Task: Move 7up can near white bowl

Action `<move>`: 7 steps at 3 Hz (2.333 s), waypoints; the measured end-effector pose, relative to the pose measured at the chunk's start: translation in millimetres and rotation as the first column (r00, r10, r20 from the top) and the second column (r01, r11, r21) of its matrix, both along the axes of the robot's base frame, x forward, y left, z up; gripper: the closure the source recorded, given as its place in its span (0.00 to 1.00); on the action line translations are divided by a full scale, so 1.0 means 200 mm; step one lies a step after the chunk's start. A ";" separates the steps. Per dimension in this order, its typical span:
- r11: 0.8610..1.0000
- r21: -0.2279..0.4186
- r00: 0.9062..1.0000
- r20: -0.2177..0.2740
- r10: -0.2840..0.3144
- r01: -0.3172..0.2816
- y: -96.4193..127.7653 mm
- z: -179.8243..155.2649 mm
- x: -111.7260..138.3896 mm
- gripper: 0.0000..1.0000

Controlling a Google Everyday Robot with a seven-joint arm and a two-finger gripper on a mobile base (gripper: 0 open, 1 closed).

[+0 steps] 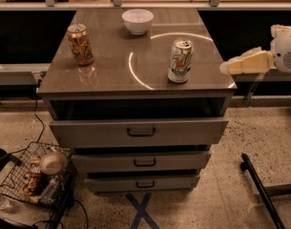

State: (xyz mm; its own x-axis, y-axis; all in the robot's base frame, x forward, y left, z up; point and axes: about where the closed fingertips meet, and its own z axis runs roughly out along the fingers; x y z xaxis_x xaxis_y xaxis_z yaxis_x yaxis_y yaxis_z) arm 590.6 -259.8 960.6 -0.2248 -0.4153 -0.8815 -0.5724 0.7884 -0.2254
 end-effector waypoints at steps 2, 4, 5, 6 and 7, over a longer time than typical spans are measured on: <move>0.983 0.157 0.994 0.068 0.088 -0.098 0.26 -0.11 0.02 0.00; 0.936 0.285 0.976 0.131 0.175 -0.206 0.51 -0.17 0.06 0.00; 0.925 0.311 0.973 0.138 0.185 -0.220 0.56 -0.22 0.10 0.00; 0.908 0.345 0.968 0.158 0.194 -0.238 0.59 -0.29 0.17 0.00; 0.900 0.351 0.963 0.164 0.212 -0.258 0.63 -0.32 0.21 0.00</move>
Offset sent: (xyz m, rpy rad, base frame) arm 0.0058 0.1027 -0.0326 0.3251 -0.1317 0.1969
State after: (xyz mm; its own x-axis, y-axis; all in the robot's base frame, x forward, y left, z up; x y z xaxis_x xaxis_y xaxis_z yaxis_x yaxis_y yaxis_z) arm 632.9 -134.6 895.7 -0.0452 -0.0862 -0.9953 -0.7385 0.6738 -0.0248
